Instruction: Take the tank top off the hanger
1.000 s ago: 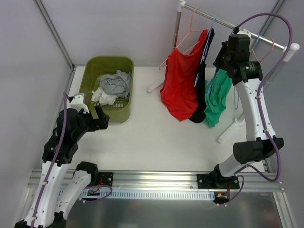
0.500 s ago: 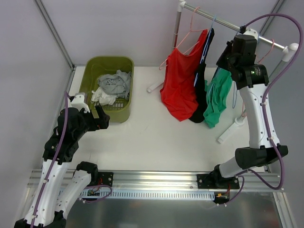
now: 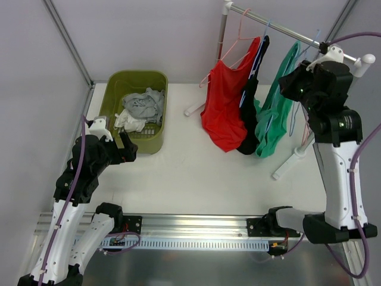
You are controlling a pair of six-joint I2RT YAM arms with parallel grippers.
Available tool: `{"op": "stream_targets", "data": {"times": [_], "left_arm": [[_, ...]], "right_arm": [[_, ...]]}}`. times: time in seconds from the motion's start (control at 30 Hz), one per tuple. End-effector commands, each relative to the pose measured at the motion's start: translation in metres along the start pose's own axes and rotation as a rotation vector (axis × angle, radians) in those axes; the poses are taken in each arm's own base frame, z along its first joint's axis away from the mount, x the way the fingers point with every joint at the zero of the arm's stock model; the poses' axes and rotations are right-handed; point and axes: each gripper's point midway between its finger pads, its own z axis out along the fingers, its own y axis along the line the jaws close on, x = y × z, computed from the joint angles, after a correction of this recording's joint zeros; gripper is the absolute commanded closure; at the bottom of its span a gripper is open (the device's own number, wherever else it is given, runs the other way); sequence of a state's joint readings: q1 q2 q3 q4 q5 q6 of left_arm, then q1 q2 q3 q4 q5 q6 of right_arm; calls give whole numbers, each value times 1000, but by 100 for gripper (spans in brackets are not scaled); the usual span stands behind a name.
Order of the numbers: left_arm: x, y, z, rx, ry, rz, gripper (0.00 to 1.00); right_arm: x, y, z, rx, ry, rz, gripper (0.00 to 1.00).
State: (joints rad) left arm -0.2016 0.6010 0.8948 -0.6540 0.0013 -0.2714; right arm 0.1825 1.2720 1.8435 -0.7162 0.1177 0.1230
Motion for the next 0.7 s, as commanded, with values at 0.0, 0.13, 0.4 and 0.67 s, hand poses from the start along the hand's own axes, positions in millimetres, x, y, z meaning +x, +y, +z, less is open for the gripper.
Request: {"op": "stream_targets", "data": {"times": [0.0, 0.13, 0.4, 0.67], "left_arm": [[-10, -8, -2, 43, -38, 24, 1], [-22, -28, -11, 139, -52, 21, 1], [-99, -123, -57, 585, -134, -81, 1], [-169, -207, -132, 1057, -335, 11, 1]], "right_arm": [[-17, 23, -54, -161, -93, 10, 100], [-3, 37, -106, -320, -98, -17, 100], [17, 54, -225, -590, -161, -65, 100], [-24, 72, -349, -775, -379, -147, 100]]}}
